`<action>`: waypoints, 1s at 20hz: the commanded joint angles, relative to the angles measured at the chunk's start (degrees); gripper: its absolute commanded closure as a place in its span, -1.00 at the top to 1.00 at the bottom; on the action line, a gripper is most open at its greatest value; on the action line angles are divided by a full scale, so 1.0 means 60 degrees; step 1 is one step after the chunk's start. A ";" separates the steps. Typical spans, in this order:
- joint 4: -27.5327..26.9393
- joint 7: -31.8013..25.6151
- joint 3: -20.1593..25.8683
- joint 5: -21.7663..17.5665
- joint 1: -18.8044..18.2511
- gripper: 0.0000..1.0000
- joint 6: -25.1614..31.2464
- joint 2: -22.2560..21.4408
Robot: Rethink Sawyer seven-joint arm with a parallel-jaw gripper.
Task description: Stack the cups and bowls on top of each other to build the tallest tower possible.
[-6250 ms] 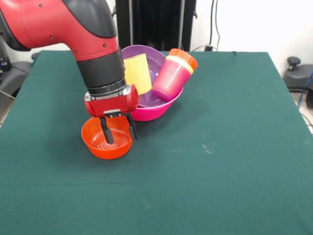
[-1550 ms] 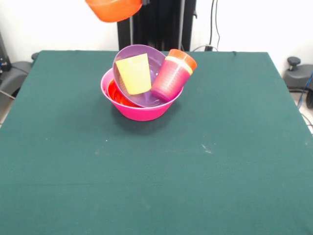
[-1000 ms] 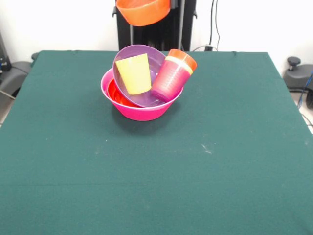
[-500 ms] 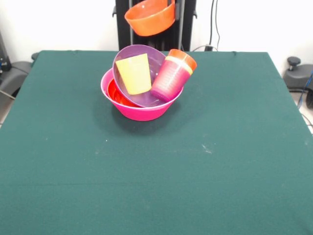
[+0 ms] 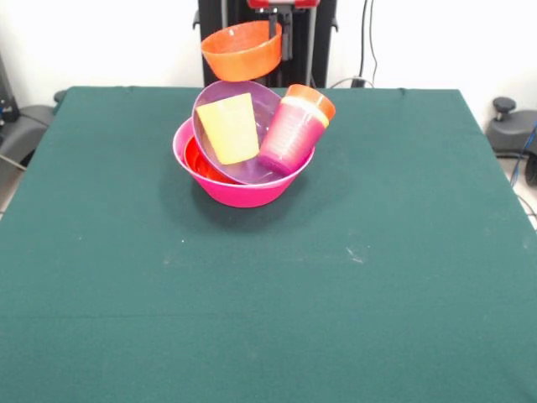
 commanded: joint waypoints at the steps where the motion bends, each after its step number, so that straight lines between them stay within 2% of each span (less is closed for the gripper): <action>1: -0.0470 0.1144 -0.0654 -0.0596 0.0404 -1.00 -0.1020 0.2170; 15: -0.0531 0.1194 -0.0546 -0.0196 0.0685 -1.00 -0.0728 0.1934; 17: -0.0408 0.1212 -0.0466 -0.0143 0.0670 -1.00 -0.0499 0.1660; 20: -0.0137 0.1134 -0.0219 0.0024 0.0555 -1.00 0.0327 0.0674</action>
